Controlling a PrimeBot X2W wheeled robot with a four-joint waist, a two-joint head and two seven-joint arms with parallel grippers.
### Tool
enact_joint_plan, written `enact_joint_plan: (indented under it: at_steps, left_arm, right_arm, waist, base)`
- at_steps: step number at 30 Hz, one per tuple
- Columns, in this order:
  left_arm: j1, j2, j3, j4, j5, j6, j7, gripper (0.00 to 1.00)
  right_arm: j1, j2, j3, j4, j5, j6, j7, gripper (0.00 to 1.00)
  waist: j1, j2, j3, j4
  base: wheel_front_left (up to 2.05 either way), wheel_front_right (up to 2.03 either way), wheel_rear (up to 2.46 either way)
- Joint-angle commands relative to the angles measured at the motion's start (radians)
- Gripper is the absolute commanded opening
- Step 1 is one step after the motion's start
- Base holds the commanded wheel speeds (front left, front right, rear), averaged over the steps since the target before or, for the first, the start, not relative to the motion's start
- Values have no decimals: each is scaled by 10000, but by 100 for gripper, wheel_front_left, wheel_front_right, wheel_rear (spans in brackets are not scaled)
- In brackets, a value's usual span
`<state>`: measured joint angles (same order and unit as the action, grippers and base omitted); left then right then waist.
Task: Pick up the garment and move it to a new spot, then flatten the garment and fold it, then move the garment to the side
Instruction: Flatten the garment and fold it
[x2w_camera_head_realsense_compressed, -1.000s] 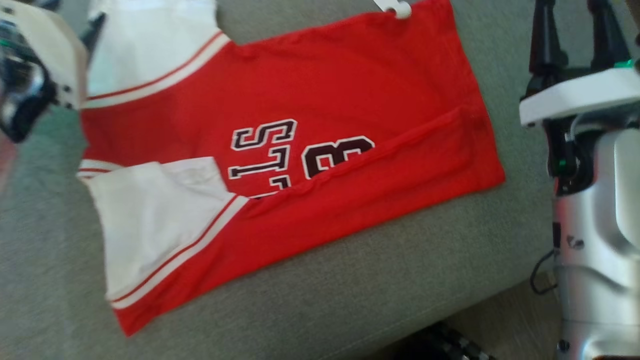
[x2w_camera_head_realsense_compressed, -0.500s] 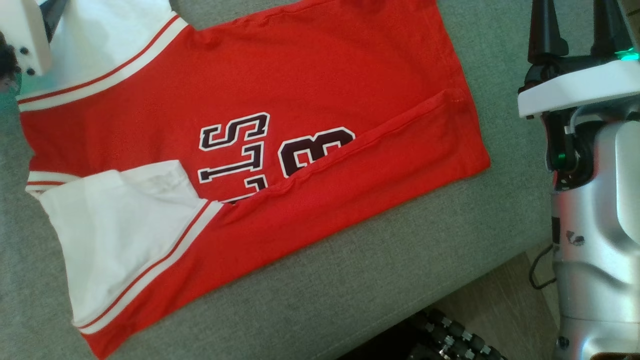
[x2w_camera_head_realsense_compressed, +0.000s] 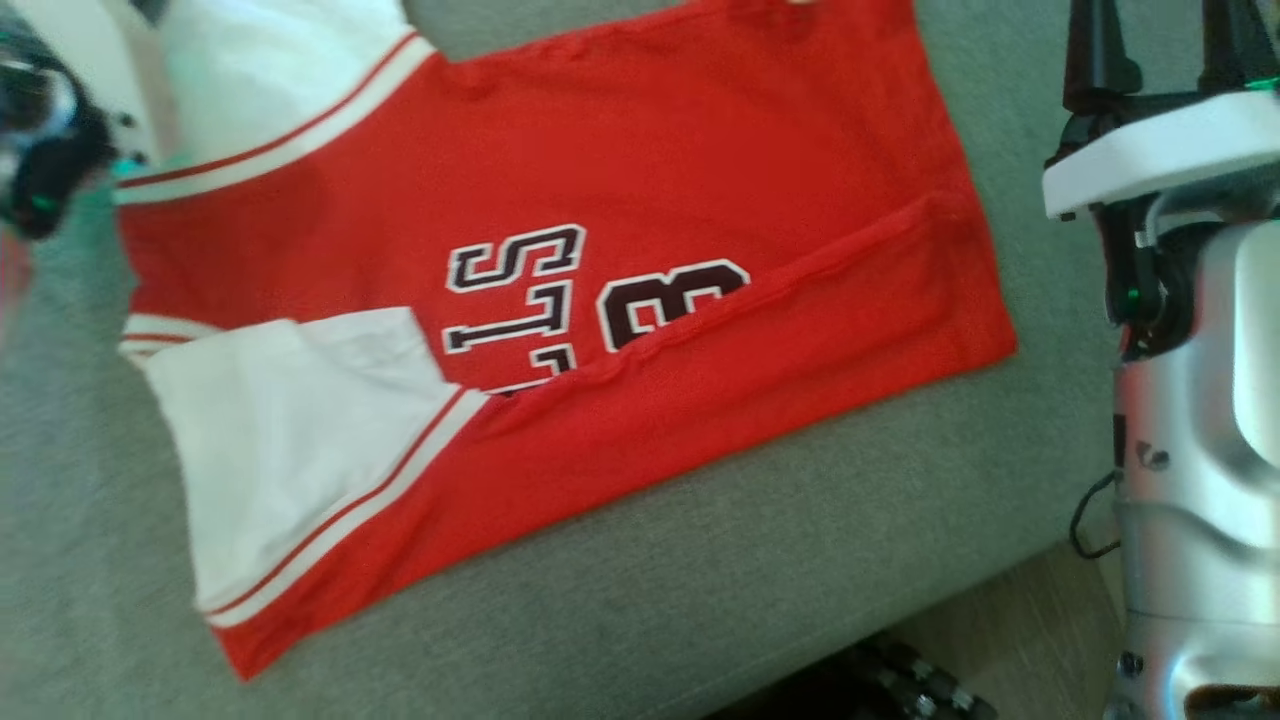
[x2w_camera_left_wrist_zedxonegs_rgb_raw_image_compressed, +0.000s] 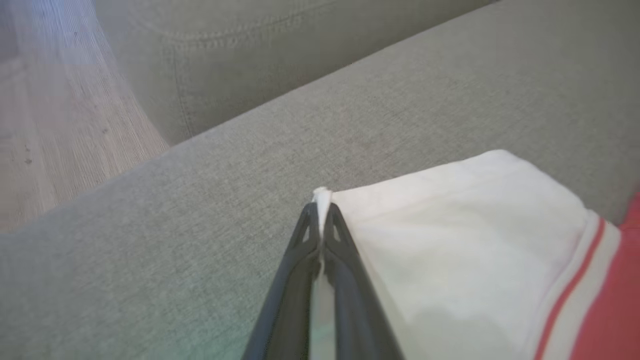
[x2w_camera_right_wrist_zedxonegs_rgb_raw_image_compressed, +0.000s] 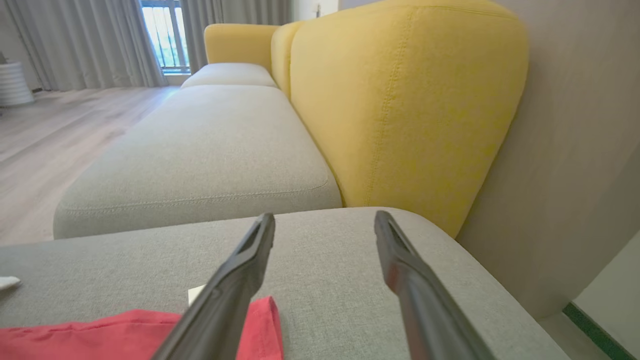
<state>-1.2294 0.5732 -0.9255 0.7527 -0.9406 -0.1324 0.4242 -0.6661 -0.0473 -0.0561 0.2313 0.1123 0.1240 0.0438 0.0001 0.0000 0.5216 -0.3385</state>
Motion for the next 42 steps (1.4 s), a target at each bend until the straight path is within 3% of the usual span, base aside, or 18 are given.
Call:
enact_joint_plan:
  at_steps: [1, 5, 14, 23, 33, 34, 35, 36, 42]
  left_arm:
    - [-374, 224, 262, -348, 99, 18, -270, 0]
    - [-307, -14, -70, -940, 305, 18, -1564, 0]
    - [134, -259, -770, -2347, 813, 26, -2966, 0]
    - [476, -407, -1034, -3845, 958, 222, -3078, 0]
    - [495, -163, -1055, -4615, 961, 387, -2940, 0]
    - [497, -144, -1054, -4640, 954, 391, -2937, 0]
    - [500, -122, -1053, -4653, 948, 391, -2936, 0]
    - [503, -97, -1048, -4654, 939, 397, -2934, 0]
    - [501, 24, -1045, -4462, 1014, 491, -3009, 0]
  right_arm:
    - [-217, -30, 114, -274, -145, 67, 94, 100]
    - [-435, -218, 233, 246, -652, 67, 663, 100]
    - [-945, -1678, 579, 2571, -618, 67, 2034, 100]
    - [-1773, -2329, 433, 4773, -383, 67, 2666, 100]
    - [-2544, -2482, 187, 6448, -772, 67, 2579, 100]
    - [-2603, -2458, 148, 6623, -753, 67, 2613, 89]
    - [-2646, -2422, 159, 6782, -763, 67, 2654, 24]
    - [-2685, -2387, 176, 6920, -777, 67, 2704, 0]
    - [-3007, -2300, -97, 7318, -679, 67, 2264, 0]
  waist:
    - [-1, 0, -289, 352]
    - [-1, 0, -656, 987]
    - [-1, 0, -1159, 2359]
    - [-1, 0, -1030, 3154]
    - [-1, 0, -656, 3361]
    - [-1, 0, -633, 3369]
    - [-1, 0, -617, 3369]
    - [-1, 0, -603, 3364]
    - [-1, 0, -665, 3309]
  base:
    - [0, 0, 0]
    - [0, 0, 0]
    - [0, 0, 0]
    - [0, 0, 0]
    - [0, 0, 0]
    - [0, 0, 0]
    - [0, 0, 0]
    - [0, 0, 0]
    - [0, 0, 0]
